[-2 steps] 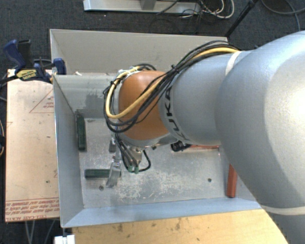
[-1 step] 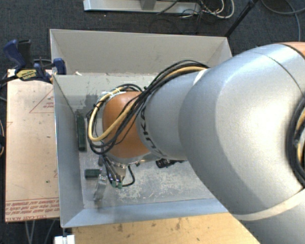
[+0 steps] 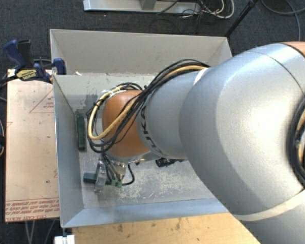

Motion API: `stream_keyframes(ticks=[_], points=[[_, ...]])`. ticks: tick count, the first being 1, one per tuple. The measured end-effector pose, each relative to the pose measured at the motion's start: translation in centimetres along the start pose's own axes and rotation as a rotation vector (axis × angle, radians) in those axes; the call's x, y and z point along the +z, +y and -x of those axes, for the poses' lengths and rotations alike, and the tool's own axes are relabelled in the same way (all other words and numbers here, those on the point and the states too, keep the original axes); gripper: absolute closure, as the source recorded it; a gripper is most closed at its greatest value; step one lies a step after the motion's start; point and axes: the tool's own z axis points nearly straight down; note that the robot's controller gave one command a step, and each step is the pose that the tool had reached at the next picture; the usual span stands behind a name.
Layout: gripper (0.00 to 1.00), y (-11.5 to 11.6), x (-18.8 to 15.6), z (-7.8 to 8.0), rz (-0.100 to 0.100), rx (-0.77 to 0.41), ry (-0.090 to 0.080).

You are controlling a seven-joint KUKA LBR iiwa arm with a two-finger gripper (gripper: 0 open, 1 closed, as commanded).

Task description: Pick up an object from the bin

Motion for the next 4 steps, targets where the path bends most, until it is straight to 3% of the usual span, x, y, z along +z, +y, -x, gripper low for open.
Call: stream_keyframes(ticks=[2,4], points=[[1.0,-0.1,-0.4,0.0,-0.003,0.001,0.003],[1.0,-0.1,-4.5,0.0,-0.004,0.0,0.003]])
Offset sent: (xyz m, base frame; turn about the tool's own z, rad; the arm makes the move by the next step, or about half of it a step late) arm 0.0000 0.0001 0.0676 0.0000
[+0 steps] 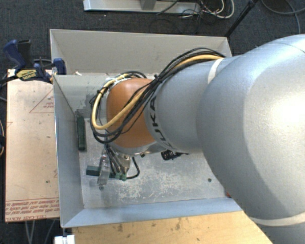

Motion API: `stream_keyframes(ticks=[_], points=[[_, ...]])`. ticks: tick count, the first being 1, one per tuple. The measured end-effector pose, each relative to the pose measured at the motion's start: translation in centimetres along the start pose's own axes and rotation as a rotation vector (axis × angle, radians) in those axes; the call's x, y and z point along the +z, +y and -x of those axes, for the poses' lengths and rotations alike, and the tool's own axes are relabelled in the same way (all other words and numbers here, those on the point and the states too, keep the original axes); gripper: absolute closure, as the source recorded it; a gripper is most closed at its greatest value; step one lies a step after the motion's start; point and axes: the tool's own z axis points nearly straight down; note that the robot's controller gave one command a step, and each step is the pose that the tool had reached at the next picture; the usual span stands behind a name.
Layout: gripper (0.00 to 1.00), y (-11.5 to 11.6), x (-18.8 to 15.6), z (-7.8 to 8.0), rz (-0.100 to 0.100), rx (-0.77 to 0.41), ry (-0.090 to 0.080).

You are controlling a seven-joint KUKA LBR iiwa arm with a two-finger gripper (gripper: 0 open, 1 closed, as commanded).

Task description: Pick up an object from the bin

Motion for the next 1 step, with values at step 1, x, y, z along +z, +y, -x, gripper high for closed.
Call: stream_keyframes(ticks=[1], points=[[1.0,0.03,-1.86,0.06,0.002,0.0,-0.003]])
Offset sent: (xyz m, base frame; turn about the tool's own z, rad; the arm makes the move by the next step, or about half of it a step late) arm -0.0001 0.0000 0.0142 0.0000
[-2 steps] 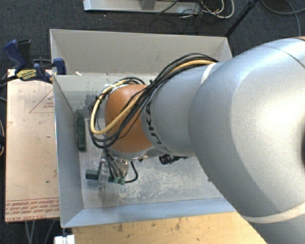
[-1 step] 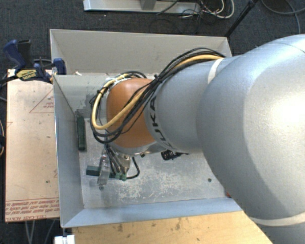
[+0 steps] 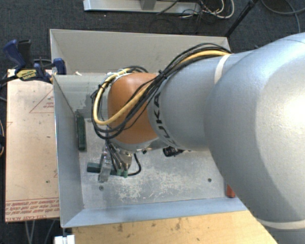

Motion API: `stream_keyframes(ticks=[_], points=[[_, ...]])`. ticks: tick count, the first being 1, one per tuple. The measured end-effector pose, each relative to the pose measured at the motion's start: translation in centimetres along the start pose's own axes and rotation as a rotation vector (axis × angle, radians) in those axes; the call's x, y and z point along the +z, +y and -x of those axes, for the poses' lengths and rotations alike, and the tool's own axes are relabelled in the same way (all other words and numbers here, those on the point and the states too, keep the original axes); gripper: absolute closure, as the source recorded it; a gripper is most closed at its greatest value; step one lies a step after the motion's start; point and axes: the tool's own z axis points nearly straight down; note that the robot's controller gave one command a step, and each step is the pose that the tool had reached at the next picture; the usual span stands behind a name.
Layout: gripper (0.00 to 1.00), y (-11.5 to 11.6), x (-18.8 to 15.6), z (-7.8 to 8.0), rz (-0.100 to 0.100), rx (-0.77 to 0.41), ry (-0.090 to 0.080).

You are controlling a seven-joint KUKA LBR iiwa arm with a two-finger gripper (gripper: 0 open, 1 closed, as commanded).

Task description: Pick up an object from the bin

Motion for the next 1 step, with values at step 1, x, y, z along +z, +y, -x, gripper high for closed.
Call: stream_keyframes(ticks=[1], points=[[1.0,0.02,-1.54,0.03,0.001,0.0,-0.001]])
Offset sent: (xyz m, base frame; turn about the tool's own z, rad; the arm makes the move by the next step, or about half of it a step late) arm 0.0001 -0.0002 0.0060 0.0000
